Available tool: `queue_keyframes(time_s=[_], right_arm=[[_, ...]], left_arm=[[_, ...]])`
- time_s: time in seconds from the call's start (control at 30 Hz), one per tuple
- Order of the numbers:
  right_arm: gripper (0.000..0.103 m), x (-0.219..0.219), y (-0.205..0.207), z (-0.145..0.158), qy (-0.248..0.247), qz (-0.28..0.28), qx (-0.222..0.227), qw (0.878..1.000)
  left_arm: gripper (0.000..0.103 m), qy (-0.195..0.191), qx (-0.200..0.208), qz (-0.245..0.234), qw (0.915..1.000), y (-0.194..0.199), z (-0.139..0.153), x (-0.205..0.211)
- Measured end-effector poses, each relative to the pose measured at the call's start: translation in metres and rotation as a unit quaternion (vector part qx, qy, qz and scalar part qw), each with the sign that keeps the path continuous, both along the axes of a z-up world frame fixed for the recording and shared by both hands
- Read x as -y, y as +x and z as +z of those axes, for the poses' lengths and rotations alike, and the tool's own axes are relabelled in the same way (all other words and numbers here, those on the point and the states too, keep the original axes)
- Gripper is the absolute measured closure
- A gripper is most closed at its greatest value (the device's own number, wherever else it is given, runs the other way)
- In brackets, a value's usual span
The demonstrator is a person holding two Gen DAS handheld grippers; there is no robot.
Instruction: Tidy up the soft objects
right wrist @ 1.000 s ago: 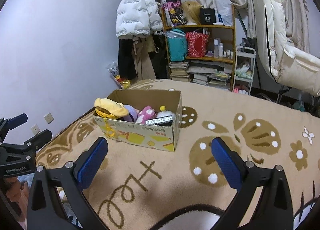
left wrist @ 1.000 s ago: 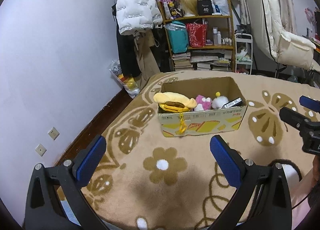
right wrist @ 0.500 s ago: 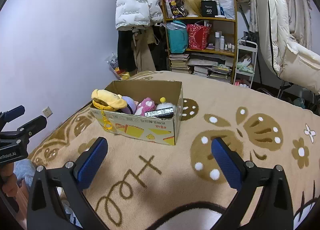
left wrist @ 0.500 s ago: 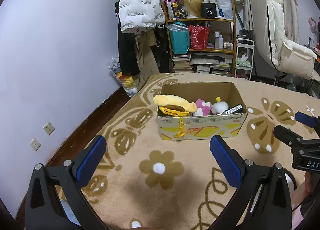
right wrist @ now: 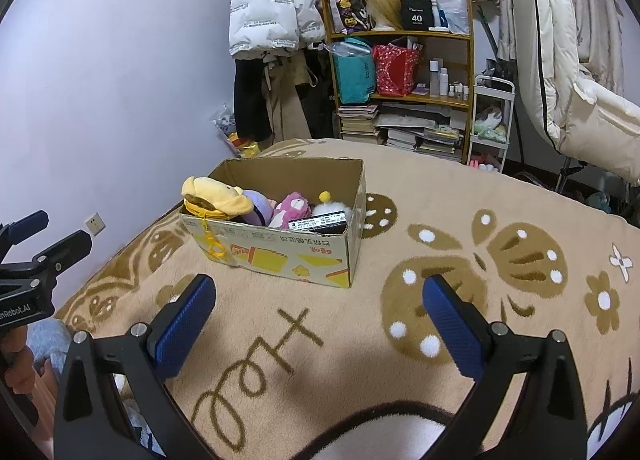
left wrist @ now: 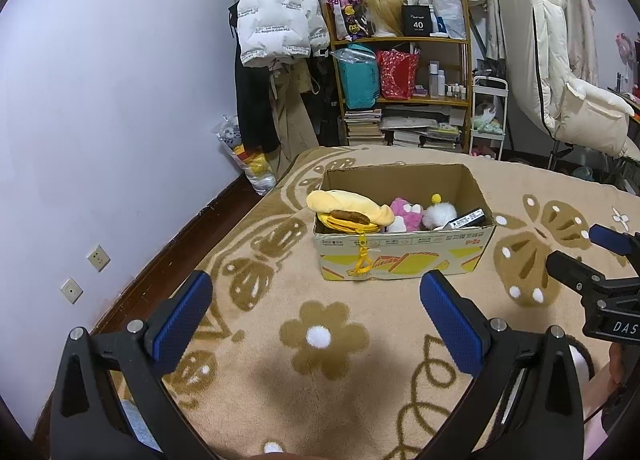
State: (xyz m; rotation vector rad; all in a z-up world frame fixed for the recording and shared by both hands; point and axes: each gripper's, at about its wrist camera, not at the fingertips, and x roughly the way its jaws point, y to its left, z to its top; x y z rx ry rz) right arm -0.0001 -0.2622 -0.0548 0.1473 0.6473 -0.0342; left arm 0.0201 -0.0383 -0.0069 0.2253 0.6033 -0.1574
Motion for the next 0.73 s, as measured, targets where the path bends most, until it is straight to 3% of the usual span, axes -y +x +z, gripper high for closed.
queue_keyframes(time_s=[0.73], right_arm=[[0.000, -0.0013, 0.0003, -0.0004, 0.001, -0.001, -0.001, 1.000]], left_arm=[[0.000, 0.002, -0.002, 0.001, 1.0000, 0.0013, 0.0014, -0.0005]])
